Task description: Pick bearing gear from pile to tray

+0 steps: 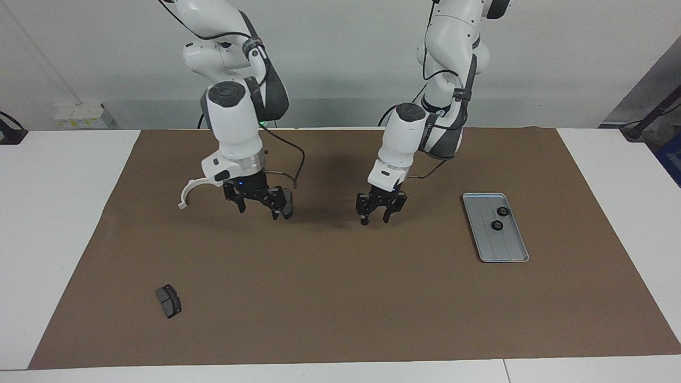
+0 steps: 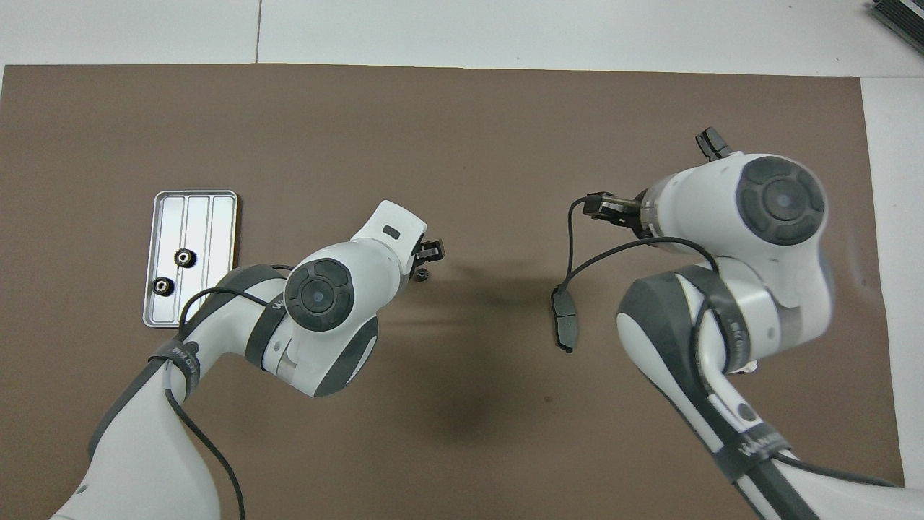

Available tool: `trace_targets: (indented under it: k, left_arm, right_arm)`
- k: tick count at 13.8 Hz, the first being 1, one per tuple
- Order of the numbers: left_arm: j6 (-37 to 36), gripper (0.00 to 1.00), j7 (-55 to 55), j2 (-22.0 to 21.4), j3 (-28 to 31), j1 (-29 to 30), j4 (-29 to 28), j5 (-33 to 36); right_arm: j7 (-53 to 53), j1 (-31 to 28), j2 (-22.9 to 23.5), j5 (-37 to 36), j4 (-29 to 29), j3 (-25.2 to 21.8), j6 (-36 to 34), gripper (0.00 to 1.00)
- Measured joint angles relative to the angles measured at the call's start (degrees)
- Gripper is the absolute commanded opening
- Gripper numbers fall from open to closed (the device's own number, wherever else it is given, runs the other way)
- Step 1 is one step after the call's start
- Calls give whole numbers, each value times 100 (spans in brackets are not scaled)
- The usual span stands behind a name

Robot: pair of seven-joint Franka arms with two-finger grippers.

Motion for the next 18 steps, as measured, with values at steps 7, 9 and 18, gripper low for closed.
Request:
trace_targets:
  k: [7,9,18]
  left_arm:
    - [103,57,186,269,31,-52,4,561]
    - [89,52,248,274,24,-82,1,567]
    - [-287,33,451,280,29,-285,14,588]
  right_arm:
    - [-1239,-1131,-568,5,1114,-2,-2055,100]
    - [-1401,-1230,-450,50,1623,-1,-2534,100]
    - [-1736,-1056,-339,215,1965,191,-3480,100]
